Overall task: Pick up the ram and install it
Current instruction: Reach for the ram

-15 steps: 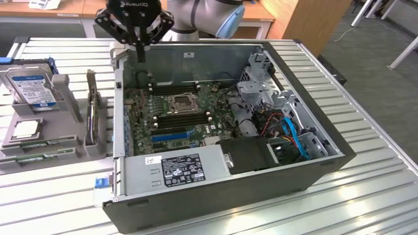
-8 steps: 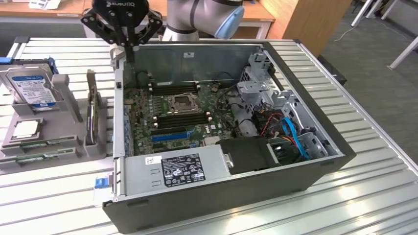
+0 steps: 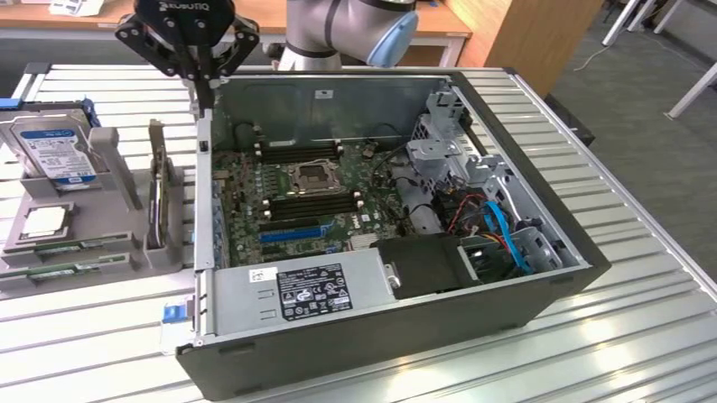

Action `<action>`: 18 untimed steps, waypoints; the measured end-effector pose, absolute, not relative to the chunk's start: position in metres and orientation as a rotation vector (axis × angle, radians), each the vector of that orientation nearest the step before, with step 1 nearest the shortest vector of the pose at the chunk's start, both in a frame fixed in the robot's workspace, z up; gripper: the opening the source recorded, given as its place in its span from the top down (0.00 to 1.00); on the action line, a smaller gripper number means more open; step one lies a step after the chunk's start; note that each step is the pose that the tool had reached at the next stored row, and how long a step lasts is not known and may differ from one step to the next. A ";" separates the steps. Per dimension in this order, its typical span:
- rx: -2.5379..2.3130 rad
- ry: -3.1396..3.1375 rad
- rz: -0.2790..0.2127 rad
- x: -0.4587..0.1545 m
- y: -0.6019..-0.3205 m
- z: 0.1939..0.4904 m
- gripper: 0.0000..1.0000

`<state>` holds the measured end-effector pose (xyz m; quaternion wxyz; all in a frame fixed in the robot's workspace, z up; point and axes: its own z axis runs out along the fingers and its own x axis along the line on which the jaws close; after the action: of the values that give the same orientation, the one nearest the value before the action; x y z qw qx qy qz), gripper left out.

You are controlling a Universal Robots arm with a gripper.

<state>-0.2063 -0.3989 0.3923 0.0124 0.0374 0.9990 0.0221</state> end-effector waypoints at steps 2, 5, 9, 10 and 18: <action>0.117 3.114 0.069 -0.210 -0.399 0.392 0.90; 0.117 3.114 0.069 -0.215 -0.399 0.392 0.90; 0.117 3.116 0.069 -0.223 -0.399 0.392 0.90; 0.117 3.116 0.069 -0.225 -0.399 0.392 0.90; 0.117 3.122 0.069 -0.243 -0.399 0.391 0.90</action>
<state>-0.2427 -0.3989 0.3910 0.0084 0.0375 0.9990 0.0219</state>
